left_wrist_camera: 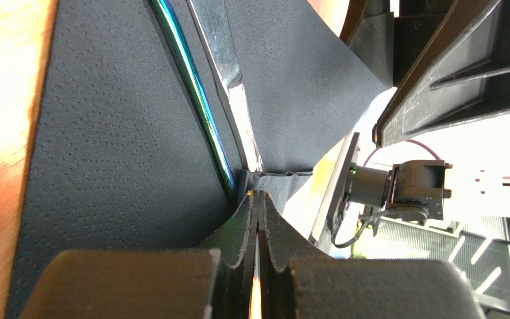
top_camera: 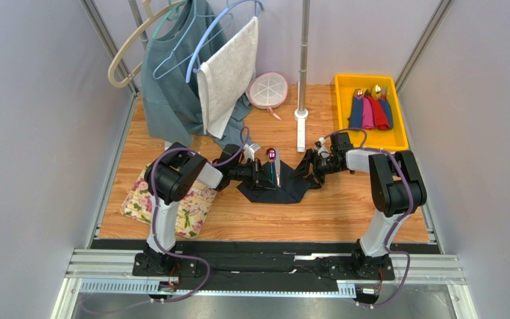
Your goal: Place the utensils on the paper napkin and roll it up
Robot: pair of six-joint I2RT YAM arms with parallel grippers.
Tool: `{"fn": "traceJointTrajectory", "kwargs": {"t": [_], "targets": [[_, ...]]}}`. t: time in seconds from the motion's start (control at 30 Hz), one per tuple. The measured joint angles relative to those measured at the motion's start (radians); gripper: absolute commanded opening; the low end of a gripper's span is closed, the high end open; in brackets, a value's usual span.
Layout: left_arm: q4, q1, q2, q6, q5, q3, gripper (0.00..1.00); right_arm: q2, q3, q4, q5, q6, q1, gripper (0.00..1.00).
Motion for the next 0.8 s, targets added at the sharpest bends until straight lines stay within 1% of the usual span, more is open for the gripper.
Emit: {"fn": "traceJointTrajectory", "kwargs": {"t": [0.07, 0.17, 0.2, 0.27, 0.3, 0.37, 0.4, 0.5, 0.8], "targets": [[0.000, 0.000, 0.000, 0.000, -0.001, 0.000, 0.03, 0.000, -0.005, 0.006, -0.011, 0.008, 0.001, 0.57], [0.001, 0.000, 0.000, 0.000, -0.001, 0.000, 0.03, 0.000, -0.005, -0.004, -0.021, 0.003, 0.001, 0.52], [0.001, 0.000, 0.000, 0.000, -0.001, 0.000, 0.03, 0.000, -0.005, -0.012, -0.023, -0.001, 0.002, 0.47], [0.001, 0.000, 0.000, 0.000, -0.001, 0.000, 0.03, 0.000, -0.005, -0.035, -0.023, -0.016, 0.002, 0.42], [0.001, 0.000, 0.000, 0.000, -0.001, 0.000, 0.03, 0.000, -0.005, -0.047, -0.022, -0.023, 0.002, 0.33], [0.001, 0.000, 0.000, 0.000, -0.001, 0.000, 0.03, -0.003, -0.005, -0.069, -0.020, -0.037, 0.006, 0.24], [0.001, 0.000, 0.000, 0.000, -0.002, 0.000, 0.03, -0.004, -0.005, -0.077, -0.019, -0.042, 0.007, 0.15], [0.001, 0.000, 0.000, 0.000, -0.002, 0.000, 0.03, -0.003, -0.001, -0.093, -0.017, -0.053, 0.018, 0.04], [0.000, 0.000, 0.000, 0.000, -0.002, 0.000, 0.02, 0.019, 0.063, -0.089, -0.023, -0.020, 0.104, 0.04]]}}
